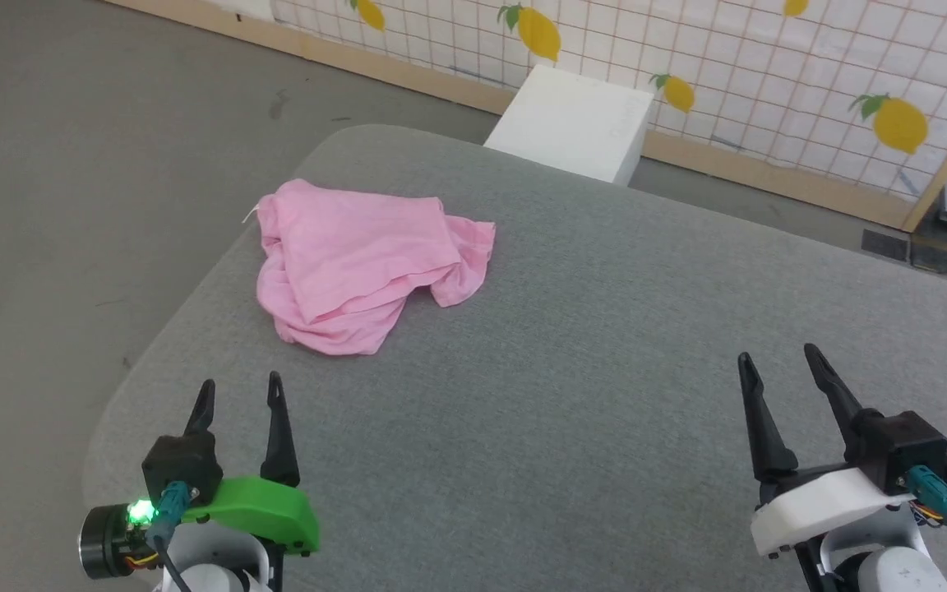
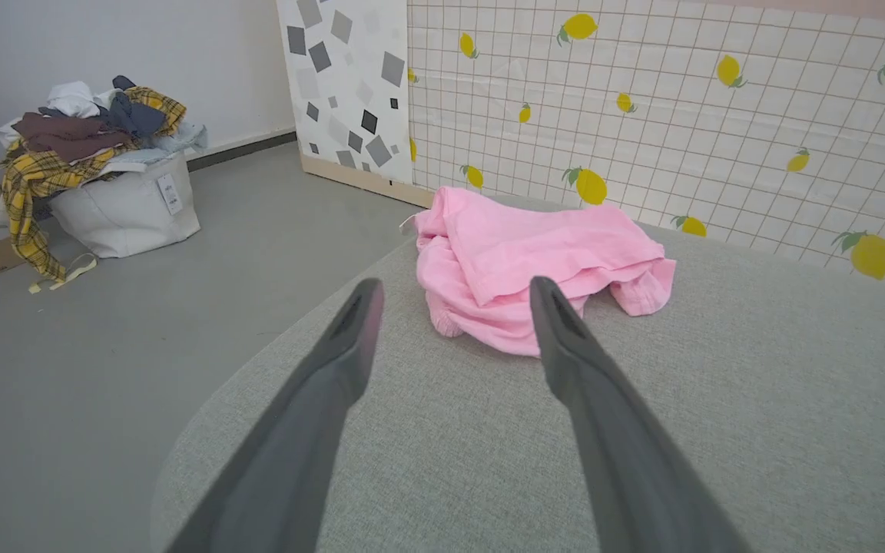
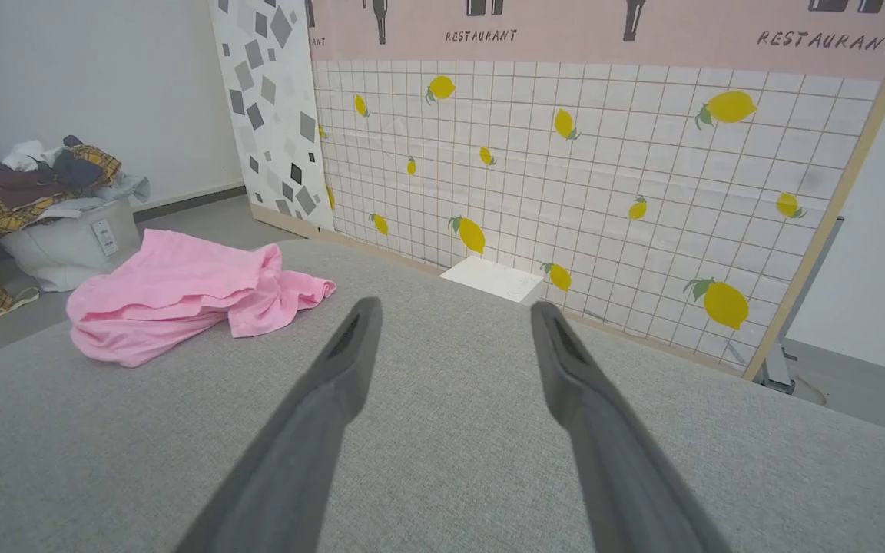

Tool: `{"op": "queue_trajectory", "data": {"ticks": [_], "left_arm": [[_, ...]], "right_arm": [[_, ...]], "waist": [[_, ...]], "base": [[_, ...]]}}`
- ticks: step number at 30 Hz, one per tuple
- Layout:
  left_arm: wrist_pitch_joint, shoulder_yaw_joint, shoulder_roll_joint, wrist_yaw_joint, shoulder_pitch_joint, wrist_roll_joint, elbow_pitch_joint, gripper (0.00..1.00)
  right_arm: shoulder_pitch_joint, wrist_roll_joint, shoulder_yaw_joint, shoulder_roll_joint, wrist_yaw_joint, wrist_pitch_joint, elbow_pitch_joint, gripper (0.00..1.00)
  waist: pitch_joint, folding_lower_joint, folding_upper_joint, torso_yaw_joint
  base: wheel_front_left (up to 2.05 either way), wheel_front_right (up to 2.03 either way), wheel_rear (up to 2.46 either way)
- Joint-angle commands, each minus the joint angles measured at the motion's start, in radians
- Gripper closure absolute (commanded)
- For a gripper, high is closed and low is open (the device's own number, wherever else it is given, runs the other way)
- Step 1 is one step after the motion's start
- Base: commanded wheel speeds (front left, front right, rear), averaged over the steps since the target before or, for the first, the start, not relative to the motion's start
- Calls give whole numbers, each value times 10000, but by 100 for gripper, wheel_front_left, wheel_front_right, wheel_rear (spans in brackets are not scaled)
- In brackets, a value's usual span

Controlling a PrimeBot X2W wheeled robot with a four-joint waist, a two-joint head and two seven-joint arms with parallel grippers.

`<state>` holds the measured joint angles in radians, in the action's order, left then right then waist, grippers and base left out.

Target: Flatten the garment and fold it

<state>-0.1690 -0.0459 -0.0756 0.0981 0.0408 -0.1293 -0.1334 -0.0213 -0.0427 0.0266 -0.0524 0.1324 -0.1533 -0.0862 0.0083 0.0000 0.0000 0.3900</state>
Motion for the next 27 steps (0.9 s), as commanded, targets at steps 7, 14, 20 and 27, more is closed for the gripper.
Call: {"op": "queue_trajectory", "data": {"ticks": [7, 14, 20, 27], "left_arm": [[-222, -11, -105, 192, 161, -174, -99, 0], [-363, 8, -146, 279, 186, -273, -195, 0], [-491, -18, -204, 386, 183, -339, -286, 0], [-632, -67, -262, 510, 198, -439, -392, 0]], "right_arm": [[-205, -87, 18, 15, -12, -215, -125, 0], [-271, -128, 9, 17, -13, -340, -199, 0], [-319, -207, 9, 18, -14, -479, -303, 0], [-368, -283, 28, 19, -15, -644, -408, 0]], "waist": [[29, 0, 0, 385], [55, 0, 0, 679], [36, 0, 0, 907], [16, 0, 0, 1146]], "base": [[0, 0, 0], [0, 0, 0], [0, 0, 0], [0, 0, 0]]}}
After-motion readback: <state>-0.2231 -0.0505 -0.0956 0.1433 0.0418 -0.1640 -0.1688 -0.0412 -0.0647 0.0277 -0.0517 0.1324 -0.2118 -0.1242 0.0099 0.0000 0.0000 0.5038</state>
